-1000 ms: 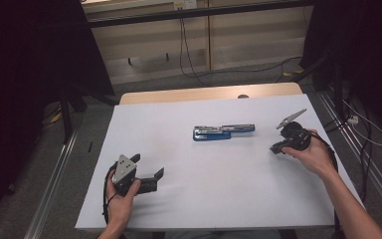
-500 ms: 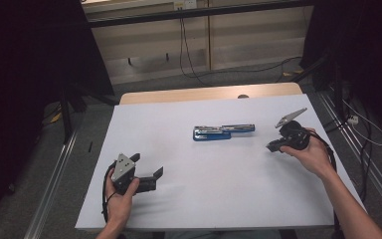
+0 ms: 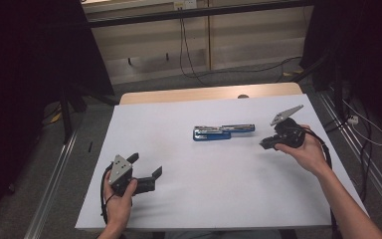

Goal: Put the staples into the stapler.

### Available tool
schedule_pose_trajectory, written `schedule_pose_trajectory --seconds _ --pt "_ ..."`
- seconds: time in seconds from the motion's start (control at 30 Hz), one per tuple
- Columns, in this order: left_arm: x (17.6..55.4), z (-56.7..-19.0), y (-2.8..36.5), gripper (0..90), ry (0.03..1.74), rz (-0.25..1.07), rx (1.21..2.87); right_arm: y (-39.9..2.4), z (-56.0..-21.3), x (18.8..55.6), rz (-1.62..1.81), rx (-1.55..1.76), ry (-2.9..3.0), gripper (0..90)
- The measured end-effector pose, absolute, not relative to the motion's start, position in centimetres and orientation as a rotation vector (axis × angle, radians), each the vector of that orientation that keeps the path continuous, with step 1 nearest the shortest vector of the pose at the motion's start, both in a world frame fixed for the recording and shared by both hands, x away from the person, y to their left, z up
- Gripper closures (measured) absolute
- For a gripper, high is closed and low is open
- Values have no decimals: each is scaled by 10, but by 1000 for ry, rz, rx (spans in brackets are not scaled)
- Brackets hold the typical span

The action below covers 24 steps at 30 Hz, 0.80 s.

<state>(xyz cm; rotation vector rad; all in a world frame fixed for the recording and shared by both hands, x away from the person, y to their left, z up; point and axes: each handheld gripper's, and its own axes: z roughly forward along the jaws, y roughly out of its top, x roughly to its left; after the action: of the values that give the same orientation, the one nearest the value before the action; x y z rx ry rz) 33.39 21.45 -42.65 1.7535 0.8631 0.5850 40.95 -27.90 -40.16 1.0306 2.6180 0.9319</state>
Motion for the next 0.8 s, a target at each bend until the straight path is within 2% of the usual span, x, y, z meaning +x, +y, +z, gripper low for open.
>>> schedule_pose_trajectory --seconds 0.13,0.8 --pt "335 -428 214 28 899 583 1747 -270 -399 411 958 979 2633 793" --pt "339 -429 210 29 866 583 1764 -252 -388 428 1023 974 2598 793"
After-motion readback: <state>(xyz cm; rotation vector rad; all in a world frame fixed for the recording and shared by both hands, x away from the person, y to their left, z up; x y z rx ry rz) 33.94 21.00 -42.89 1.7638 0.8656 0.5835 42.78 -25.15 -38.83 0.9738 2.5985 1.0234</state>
